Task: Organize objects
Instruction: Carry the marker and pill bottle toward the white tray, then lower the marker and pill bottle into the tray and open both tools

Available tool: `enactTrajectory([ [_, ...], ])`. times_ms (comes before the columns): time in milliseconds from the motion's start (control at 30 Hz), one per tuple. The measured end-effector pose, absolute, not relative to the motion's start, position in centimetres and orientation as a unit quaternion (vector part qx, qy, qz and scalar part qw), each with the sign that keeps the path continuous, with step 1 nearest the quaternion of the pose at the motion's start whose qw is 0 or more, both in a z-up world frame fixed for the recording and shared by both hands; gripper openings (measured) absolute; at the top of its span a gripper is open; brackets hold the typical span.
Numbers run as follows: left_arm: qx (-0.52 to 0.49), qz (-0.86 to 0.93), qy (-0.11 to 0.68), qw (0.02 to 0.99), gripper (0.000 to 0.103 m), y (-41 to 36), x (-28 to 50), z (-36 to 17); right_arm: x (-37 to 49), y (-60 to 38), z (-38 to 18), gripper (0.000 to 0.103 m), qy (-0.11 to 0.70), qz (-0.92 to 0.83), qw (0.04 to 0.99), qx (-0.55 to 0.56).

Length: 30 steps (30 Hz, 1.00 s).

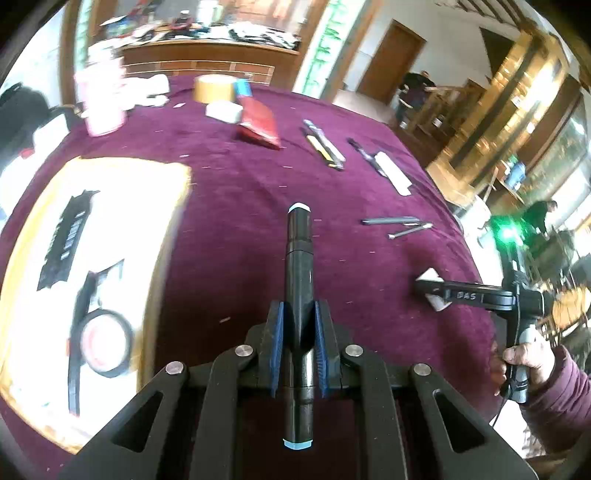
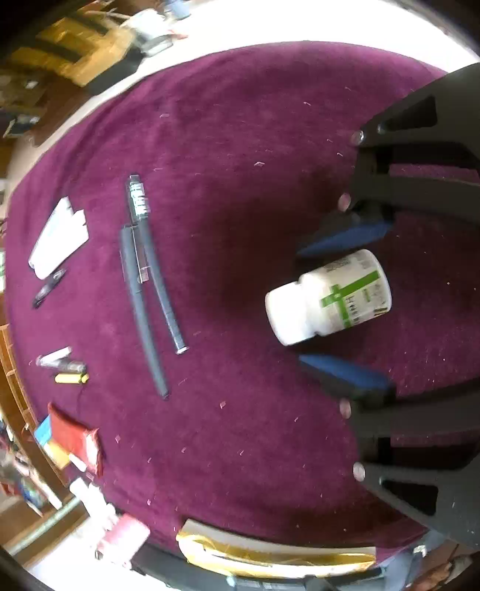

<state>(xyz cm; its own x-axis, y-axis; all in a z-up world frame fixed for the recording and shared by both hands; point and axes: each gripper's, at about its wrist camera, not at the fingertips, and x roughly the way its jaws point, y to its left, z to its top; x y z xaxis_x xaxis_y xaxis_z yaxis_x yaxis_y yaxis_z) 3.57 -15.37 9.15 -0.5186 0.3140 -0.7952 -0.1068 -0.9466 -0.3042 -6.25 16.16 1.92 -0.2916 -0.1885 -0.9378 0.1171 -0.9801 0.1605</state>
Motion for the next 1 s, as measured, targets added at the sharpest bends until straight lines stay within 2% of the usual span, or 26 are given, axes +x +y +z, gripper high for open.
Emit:
enactTrajectory([
  [167, -0.479, 0.865, -0.124, 0.081, 0.013, -19.9, 4.9, 9.0, -5.4, 15.9, 2.1, 0.032, -0.073, -0.788, 0.117, 0.600],
  [300, -0.484, 0.864, -0.134, 0.047, 0.013, -23.6, 6.1, 8.9, -4.9, 14.8, 2.5, 0.032, -0.138, -0.773, 0.153, 0.600],
  [500, -0.487, 0.862, -0.141, 0.008, 0.013, -28.2, 7.2, 8.5, -4.4, 10.0, 4.4, 0.032, -0.194, -0.752, 0.218, 0.591],
  [767, -0.507, 0.850, -0.140, -0.020, 0.013, -32.5, 7.1, 6.6, -4.0, -0.2, 5.7, 0.032, -0.202, -0.711, 0.303, 0.602],
  [1000, -0.526, 0.836, -0.153, 0.020, 0.013, -33.3, 7.0, 4.9, -3.2, -10.1, 5.5, 0.033, -0.188, -0.666, 0.361, 0.626],
])
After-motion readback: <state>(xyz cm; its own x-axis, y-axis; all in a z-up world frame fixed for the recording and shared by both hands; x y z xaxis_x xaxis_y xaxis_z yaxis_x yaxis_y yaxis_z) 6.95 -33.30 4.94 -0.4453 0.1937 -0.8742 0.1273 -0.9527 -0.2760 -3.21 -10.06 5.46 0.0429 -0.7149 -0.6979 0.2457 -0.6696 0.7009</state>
